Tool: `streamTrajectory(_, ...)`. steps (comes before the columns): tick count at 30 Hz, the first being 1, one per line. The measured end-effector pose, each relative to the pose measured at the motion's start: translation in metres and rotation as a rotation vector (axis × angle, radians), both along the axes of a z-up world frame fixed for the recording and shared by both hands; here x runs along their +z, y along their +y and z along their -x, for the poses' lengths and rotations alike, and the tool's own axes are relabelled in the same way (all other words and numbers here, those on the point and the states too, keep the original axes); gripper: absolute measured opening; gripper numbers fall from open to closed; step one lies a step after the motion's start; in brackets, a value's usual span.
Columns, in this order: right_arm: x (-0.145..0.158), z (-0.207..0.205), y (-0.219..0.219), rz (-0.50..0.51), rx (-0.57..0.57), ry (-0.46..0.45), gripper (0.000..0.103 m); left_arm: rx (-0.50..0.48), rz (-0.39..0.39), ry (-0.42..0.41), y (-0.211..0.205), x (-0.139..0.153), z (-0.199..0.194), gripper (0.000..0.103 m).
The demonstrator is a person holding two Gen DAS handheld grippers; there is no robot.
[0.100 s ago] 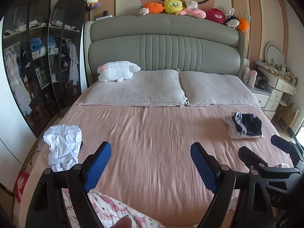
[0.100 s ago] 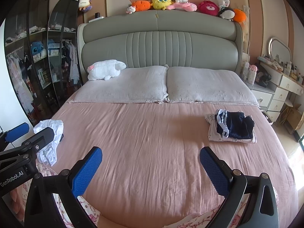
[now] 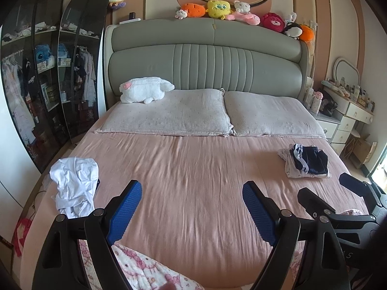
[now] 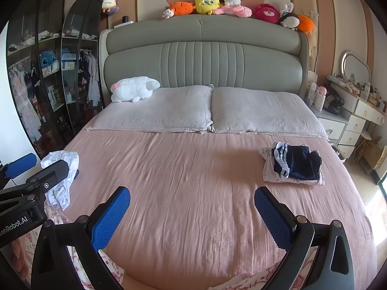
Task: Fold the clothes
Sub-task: 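Move both tools toward the white shirt at the bed edge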
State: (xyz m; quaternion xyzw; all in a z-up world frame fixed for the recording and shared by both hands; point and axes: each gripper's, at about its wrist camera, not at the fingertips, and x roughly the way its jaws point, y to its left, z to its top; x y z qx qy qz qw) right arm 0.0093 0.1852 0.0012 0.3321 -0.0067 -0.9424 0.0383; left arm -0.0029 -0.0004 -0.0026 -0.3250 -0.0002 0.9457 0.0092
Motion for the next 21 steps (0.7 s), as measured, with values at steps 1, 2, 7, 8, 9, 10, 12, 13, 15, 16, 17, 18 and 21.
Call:
streamTrajectory(1,0.0,0.001,0.001,0.007,0.002,-0.004,0.102,-0.004,-0.009,-0.002,0.0,-0.001,0.001,0.086)
streamTrajectory(2,-0.001,0.001,0.001,0.013,0.003,-0.007,0.102,-0.008,-0.018,-0.004,0.0,-0.002,0.002,0.086)
streamTrajectory(7,0.0,-0.001,-0.001,-0.016,0.024,0.021,0.102,-0.021,-0.056,-0.015,-0.002,-0.006,0.004,0.086)
streamTrajectory(8,0.0,-0.002,-0.002,-0.019,0.029,0.028,0.102,-0.03,-0.071,-0.018,-0.005,-0.006,0.005,0.086)
streamTrajectory(9,0.002,-0.001,-0.003,-0.016,0.033,0.03,0.102,-0.038,-0.079,-0.019,-0.007,-0.006,0.006,0.086)
streamTrajectory(10,0.002,-0.003,-0.003,-0.015,0.028,0.043,0.102,-0.046,-0.083,-0.015,-0.008,-0.005,0.006,0.086)
streamTrajectory(12,0.001,0.0,-0.003,-0.014,0.038,0.059,0.102,-0.057,-0.087,-0.001,-0.01,-0.004,0.005,0.086)
streamTrajectory(13,0.001,0.002,-0.003,-0.002,0.056,0.06,0.102,-0.066,-0.087,0.004,-0.011,-0.004,0.006,0.086)
streamTrajectory(15,0.002,0.008,-0.003,0.036,0.099,0.061,0.102,-0.077,-0.081,0.011,-0.012,-0.003,0.012,0.086)
streamTrajectory(16,0.002,0.011,-0.002,0.06,0.123,0.066,0.103,-0.075,-0.076,0.017,-0.012,-0.001,0.015,0.086)
streamTrajectory(17,0.003,0.016,-0.003,0.06,0.133,0.075,0.102,-0.066,-0.066,0.028,-0.013,0.0,0.019,0.086)
streamTrajectory(18,0.005,0.02,-0.006,0.038,0.137,0.091,0.102,-0.056,-0.056,0.039,-0.014,0.002,0.023,0.086)
streamTrajectory(21,0.015,0.035,-0.014,0.0,0.128,0.137,0.102,-0.015,-0.049,0.061,-0.025,0.006,0.037,0.086)
